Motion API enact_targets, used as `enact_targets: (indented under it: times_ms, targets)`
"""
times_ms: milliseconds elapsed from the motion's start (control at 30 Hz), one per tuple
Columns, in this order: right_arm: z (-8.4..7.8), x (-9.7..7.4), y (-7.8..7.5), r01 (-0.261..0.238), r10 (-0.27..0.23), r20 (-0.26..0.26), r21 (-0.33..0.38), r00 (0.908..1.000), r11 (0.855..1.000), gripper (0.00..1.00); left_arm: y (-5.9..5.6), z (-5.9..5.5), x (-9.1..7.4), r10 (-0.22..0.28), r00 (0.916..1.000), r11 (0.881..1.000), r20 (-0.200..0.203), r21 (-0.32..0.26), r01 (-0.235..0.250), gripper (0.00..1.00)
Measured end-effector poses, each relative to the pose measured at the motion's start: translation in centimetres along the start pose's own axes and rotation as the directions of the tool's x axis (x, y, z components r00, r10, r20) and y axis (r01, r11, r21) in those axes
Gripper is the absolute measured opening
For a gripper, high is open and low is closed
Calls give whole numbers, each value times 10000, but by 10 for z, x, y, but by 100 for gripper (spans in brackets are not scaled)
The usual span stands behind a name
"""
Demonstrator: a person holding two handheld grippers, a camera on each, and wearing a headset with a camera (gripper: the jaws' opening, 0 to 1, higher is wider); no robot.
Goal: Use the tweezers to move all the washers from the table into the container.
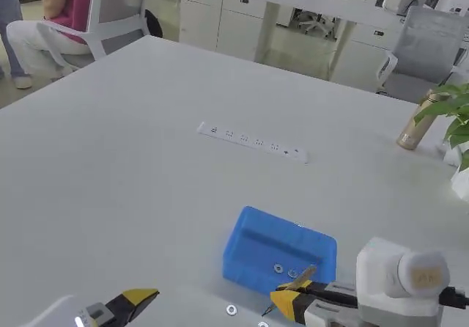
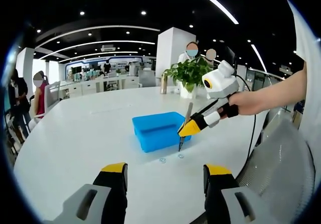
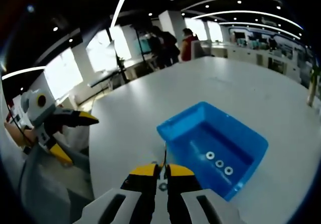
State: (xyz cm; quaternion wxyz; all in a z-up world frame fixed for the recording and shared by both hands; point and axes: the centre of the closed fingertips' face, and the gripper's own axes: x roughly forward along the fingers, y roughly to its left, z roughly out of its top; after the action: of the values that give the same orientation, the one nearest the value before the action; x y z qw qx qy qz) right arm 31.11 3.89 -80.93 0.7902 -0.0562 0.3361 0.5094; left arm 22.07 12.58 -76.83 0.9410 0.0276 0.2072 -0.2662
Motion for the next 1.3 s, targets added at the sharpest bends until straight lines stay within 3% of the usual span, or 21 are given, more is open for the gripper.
enact_targets:
  times_ms: [767,900,1100,1300]
  targets:
    - [-15,2,9,-81,27,-736,-730,9973,9973,4,0,-1,0,-4,10000,10000,-74,36,5,60]
    - [-16,3,10,-127,-6,-916,-1442,9958,9895,4,0,-1,0,6,10000,10000,-74,43,-5,59]
    - [-19,5,21,-300,-33,-1240,-2658,9923,9636,4,0,-3,0,-4,9999,9999,-140,108,5,59]
    - [-19,6,16,-296,-52,-1228,-2804,9924,9594,3,0,-3,0,9,9999,9999,-165,123,-7,58]
